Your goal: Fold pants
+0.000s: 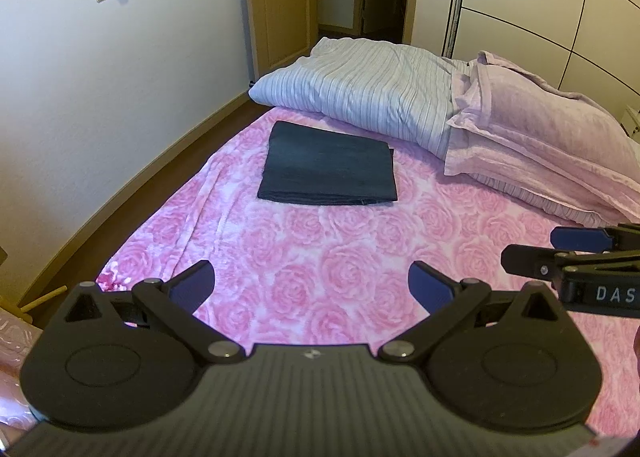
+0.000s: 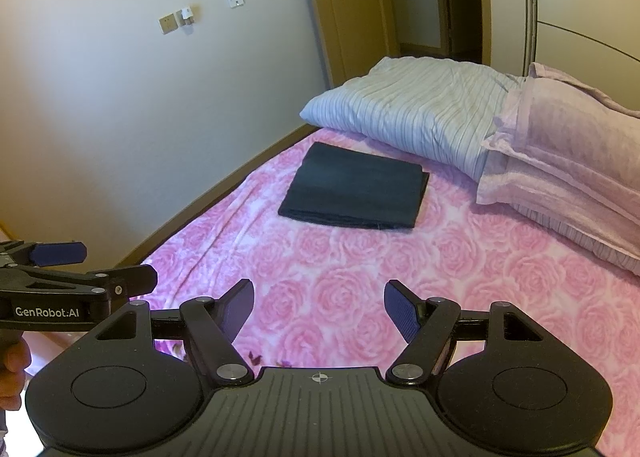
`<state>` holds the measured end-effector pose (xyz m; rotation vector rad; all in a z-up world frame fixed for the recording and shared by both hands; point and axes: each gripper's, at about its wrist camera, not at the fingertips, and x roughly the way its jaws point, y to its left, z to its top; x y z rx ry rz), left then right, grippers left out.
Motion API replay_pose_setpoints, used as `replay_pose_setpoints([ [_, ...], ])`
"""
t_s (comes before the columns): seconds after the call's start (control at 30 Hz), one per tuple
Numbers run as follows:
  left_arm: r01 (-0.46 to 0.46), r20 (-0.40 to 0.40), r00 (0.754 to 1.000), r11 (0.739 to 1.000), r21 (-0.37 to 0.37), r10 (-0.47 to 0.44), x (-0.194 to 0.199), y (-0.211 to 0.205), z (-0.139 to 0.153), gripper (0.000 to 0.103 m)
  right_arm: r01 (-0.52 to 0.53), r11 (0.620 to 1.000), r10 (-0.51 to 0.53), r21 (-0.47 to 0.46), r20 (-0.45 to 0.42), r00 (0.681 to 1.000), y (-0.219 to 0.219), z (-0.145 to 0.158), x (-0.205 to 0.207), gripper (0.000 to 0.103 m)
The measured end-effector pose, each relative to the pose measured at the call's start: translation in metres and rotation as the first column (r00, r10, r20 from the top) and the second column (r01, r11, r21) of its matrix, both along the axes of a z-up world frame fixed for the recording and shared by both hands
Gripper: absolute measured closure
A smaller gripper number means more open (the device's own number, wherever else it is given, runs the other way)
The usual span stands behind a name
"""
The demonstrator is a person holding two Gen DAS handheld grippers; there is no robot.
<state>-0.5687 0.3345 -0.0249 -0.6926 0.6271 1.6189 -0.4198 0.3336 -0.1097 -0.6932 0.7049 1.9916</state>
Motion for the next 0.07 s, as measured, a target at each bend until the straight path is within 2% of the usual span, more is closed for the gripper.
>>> replay_pose_setpoints([
  [0.07,-0.006,-0.004,1.0,1.0,0.001,0.006,0.0043,-0.0013,0.0007,0.001,-0.004,1.0,0.004,0.003,-0.005,1.0,-0.0018,0.0006,0.0037,0.034],
])
